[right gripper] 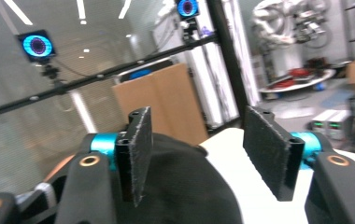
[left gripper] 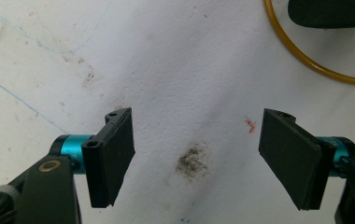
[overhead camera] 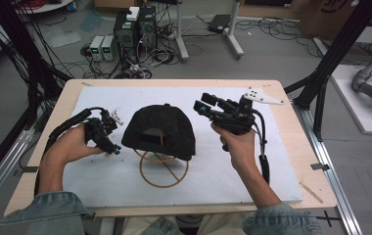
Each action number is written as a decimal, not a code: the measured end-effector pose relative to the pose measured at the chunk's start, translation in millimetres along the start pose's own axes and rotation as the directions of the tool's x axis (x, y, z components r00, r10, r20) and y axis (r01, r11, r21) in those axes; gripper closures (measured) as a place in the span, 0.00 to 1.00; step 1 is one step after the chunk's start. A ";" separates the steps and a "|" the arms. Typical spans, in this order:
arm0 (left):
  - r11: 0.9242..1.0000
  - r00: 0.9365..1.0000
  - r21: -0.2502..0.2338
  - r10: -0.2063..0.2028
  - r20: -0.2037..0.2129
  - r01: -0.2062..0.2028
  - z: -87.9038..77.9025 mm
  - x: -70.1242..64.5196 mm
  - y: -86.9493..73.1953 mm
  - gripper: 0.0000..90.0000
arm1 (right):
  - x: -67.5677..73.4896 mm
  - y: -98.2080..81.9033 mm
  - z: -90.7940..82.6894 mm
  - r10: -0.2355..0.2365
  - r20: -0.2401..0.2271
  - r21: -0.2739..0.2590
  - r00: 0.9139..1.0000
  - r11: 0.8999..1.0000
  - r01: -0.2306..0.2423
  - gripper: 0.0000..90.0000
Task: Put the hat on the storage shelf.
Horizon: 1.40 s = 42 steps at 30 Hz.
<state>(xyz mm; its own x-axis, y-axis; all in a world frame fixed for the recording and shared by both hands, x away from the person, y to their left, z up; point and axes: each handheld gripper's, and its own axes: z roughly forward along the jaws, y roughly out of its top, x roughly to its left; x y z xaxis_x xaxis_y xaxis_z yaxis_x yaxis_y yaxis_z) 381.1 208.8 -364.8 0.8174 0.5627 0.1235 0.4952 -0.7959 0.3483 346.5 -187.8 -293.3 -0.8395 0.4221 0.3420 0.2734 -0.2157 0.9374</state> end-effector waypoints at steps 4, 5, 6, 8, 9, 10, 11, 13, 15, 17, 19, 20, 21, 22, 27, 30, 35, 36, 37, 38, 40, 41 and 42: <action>1.000 1.000 -0.003 -0.002 -0.005 0.002 -0.4 -0.2 0.1 0.30 | -8.4 2.1 -8.3 -0.011 0.058 0.000 0.998 1.000 0.011 0.44; 1.000 1.000 -0.002 -0.002 -0.005 0.002 -0.4 -0.1 0.2 0.30 | -11.4 2.5 -10.7 -0.021 0.078 0.007 0.997 1.000 0.021 0.42; 1.000 1.000 -0.002 0.003 -0.005 -0.003 -0.5 0.1 0.3 0.30 | -13.0 2.6 -12.1 -0.028 0.092 0.011 0.995 1.000 0.027 0.41; 1.000 1.000 -0.004 0.003 -0.007 -0.003 -0.4 0.1 0.6 0.30 | -16.8 2.5 -15.7 -0.050 0.143 0.033 0.988 0.998 0.046 0.36; 1.000 1.000 -0.007 0.002 -0.007 -0.002 -0.2 0.0 0.8 0.30 | -19.3 2.3 -18.1 -0.064 0.175 0.049 0.983 0.997 0.056 0.34; 1.000 1.000 -0.006 0.002 -0.006 -0.002 -0.3 0.0 1.0 0.30 | -21.8 2.3 -20.2 -0.081 0.198 0.062 0.977 0.996 0.070 0.32; 1.000 1.000 -0.005 0.003 -0.007 -0.003 -0.4 -0.2 1.3 0.30 | -23.4 2.2 -21.7 -0.090 0.219 0.076 0.972 0.994 0.075 0.31; 1.000 1.000 -0.006 0.005 -0.006 -0.005 -0.7 -0.1 1.6 0.30 | -28.3 1.7 -25.9 -0.122 0.274 0.100 0.954 0.990 0.097 0.28; 1.000 1.000 -0.003 0.006 -0.009 -0.006 -1.0 -0.3 2.2 0.30 | -34.2 0.3 -29.8 -0.143 0.322 0.129 0.936 0.986 0.106 0.24; 1.000 1.000 -0.008 0.007 -0.008 -0.007 -0.8 0.0 2.6 0.30 | -40.1 -1.7 -34.2 -0.146 0.362 0.164 0.921 0.982 0.091 0.22; 1.000 1.000 -0.014 -0.001 -0.009 0.001 -0.3 -0.3 2.7 0.30 | -45.4 -3.5 -38.2 -0.182 0.407 0.211 0.895 0.972 0.102 0.20; 1.000 1.000 -0.011 0.002 -0.011 -0.002 -0.5 0.0 2.8 0.30 | -47.9 -4.7 -40.6 -0.207 0.429 0.239 0.879 0.965 0.110 0.20; 1.000 1.000 -0.011 0.002 -0.010 -0.002 -0.6 0.0 2.8 0.30 | -49.9 -5.7 -42.8 -0.228 0.447 0.258 0.865 0.959 0.119 0.20; 1.000 1.000 -0.014 -0.001 -0.011 0.000 -0.6 -0.1 2.7 0.30 | -51.9 -6.2 -44.2 -0.244 0.459 0.272 0.855 0.954 0.127 0.19; 1.000 1.000 -0.011 0.005 -0.016 -0.006 -0.6 0.6 3.1 0.30 | -62.3 -12.2 -49.6 -0.314 0.520 0.349 0.794 0.927 0.138 0.18; 1.000 1.000 -0.010 0.007 -0.021 -0.007 -0.1 0.1 2.9 0.30 | -67.2 -16.1 -48.6 -0.343 0.532 0.396 0.774 0.909 0.131 0.17; 1.000 0.999 -0.020 0.007 -0.041 -0.007 -2.0 0.1 2.3 0.30 | -71.6 -21.1 -44.1 -0.370 0.536 0.438 0.759 0.890 0.125 0.16; 1.000 0.999 -0.019 0.005 -0.042 -0.006 -2.6 0.4 2.2 0.30 | -71.5 -21.3 -43.4 -0.375 0.535 0.441 0.757 0.888 0.129 0.16; 1.000 0.999 -0.020 0.005 -0.042 -0.006 -2.7 0.7 2.0 0.29 | -71.4 -21.4 -43.1 -0.372 0.535 0.439 0.758 0.889 0.127 0.16; 1.000 0.999 -0.020 0.003 -0.042 -0.004 -2.6 0.8 1.6 0.29 | -71.5 -21.5 -42.9 -0.370 0.534 0.440 0.760 0.889 0.124 0.16; 1.000 0.999 -0.017 0.004 -0.041 -0.004 -2.7 1.3 1.5 0.29 | -72.7 -22.4 -42.0 -0.377 0.528 0.450 0.761 0.884 0.126 0.16; 1.000 0.999 -0.016 0.001 -0.043 -0.001 -2.8 1.4 1.5 0.29 | -72.7 -22.9 -41.7 -0.371 0.531 0.450 0.762 0.885 0.117 0.16; 1.000 0.999 -0.014 -0.001 -0.044 0.000 -2.6 1.3 1.6 0.29 | -73.0 -23.2 -41.5 -0.367 0.528 0.451 0.766 0.885 0.114 0.16</action>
<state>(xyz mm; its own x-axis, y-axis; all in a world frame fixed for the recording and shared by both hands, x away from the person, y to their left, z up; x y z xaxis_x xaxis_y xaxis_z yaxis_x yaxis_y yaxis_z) 382.1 208.8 -361.7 0.8033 0.5726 0.1637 0.4911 -0.7924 0.3618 381.9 -250.1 -342.7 -0.4954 0.8674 -0.0478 0.3585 0.2542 0.8983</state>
